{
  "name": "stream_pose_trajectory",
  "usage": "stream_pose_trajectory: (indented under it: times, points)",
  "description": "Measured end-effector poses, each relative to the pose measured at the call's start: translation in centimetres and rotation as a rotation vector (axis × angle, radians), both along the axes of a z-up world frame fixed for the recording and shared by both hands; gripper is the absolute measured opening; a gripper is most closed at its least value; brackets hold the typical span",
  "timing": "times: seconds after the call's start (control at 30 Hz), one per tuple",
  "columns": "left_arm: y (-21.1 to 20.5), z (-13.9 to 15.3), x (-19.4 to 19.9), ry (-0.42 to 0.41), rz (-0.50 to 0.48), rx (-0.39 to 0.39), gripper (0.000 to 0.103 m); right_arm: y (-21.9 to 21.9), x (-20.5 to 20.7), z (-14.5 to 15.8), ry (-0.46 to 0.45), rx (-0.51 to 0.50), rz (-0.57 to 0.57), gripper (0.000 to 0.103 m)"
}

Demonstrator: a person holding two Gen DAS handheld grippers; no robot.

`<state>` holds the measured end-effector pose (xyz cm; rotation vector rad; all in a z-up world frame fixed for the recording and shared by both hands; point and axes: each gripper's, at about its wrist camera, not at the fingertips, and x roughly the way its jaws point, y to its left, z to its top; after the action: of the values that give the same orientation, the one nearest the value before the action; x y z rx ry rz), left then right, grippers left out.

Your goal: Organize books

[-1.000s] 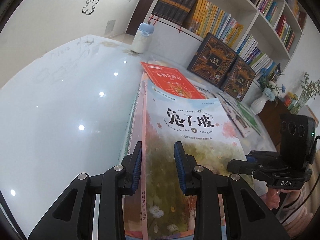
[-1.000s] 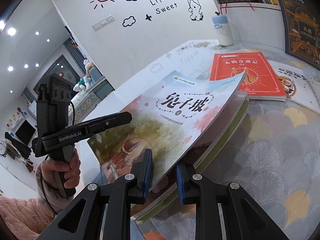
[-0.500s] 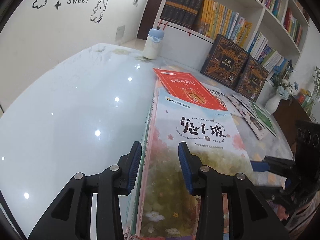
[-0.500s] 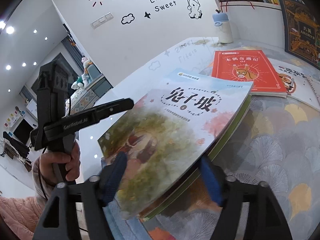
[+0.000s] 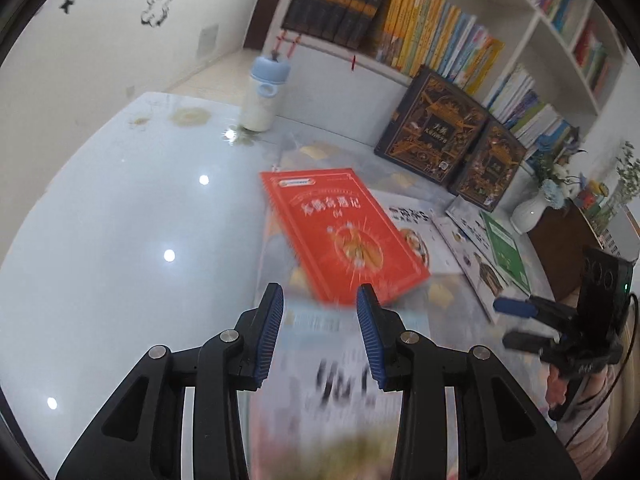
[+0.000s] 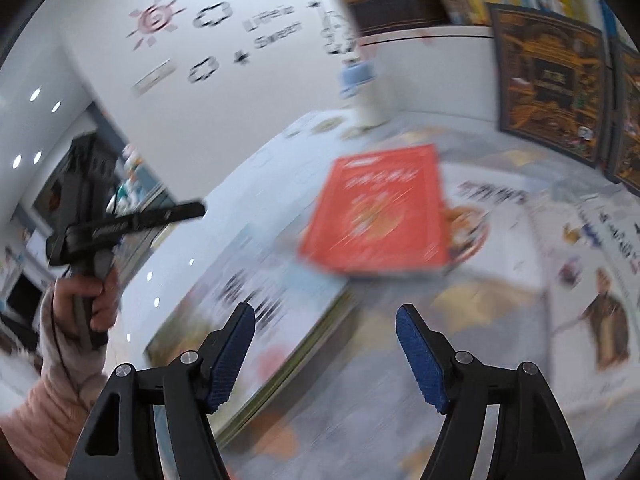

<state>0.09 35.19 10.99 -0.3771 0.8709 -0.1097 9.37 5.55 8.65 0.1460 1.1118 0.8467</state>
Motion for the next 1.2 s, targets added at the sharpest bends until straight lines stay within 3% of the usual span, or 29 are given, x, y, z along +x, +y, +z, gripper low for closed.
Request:
stream_pose_trajectory:
  times: [0.07, 0.17, 0.27, 0.37, 0.5, 0.63, 0.77, 0.9, 0.93, 1.0, 1.03, 1.2]
  points:
    - [-0.1, -1.0, 3.6, 0.057, -0.005, -0.008, 0.036, -0.1, 3.6, -1.4, 0.056, -0.01, -0.04, 0.066]
    - [0.1, -3.3, 7.9, 0.154, -0.019, -0.037, 0.036, 0.4, 7.1, -4.9, 0.152, -0.055, -0.066, 0.066]
    - [0.3, -5.3, 10.5, 0.215, -0.03, -0.062, 0.036, 1.1, 8.5, -8.4, 0.242, -0.117, -0.044, 0.064]
    - [0.4, -6.8, 12.2, 0.253, -0.057, -0.054, 0.036, 1.1, 9.1, -10.5, 0.303, -0.077, -0.031, 0.066]
    - [0.1, -8.7, 13.7, 0.296, -0.096, -0.08, 0.036, 0.6, 9.7, -10.6, 0.32, -0.023, 0.003, 0.066]
    - [-0.3, -9.8, 14.1, 0.299, -0.109, -0.074, 0.036, 0.0, 9.8, -11.3, 0.352, 0.09, 0.027, 0.054]
    - [-0.3, -9.7, 14.4, 0.29, -0.119, -0.056, 0.036, -0.2, 9.6, -11.2, 0.33, 0.156, 0.04, 0.054]
    - [-0.4, -9.8, 14.5, 0.285, -0.132, -0.033, 0.036, -1.8, 9.2, -10.8, 0.289, 0.306, -0.002, 0.051]
    - [-0.4, -9.8, 14.6, 0.287, -0.133, -0.026, 0.036, -1.5, 9.1, -11.0, 0.287, 0.29, 0.0, 0.046]
    - [-0.6, -9.7, 14.8, 0.29, -0.132, -0.003, 0.036, -0.4, 9.4, -11.6, 0.284, 0.252, -0.005, 0.019]
    - [-0.7, -9.7, 14.9, 0.291, -0.131, 0.006, 0.036, -0.4, 9.3, -11.6, 0.269, 0.267, -0.036, 0.014]
    - [-1.2, -9.3, 15.2, 0.279, -0.141, -0.001, 0.036, -1.3, 9.0, -10.1, 0.192, 0.296, -0.118, 0.013]
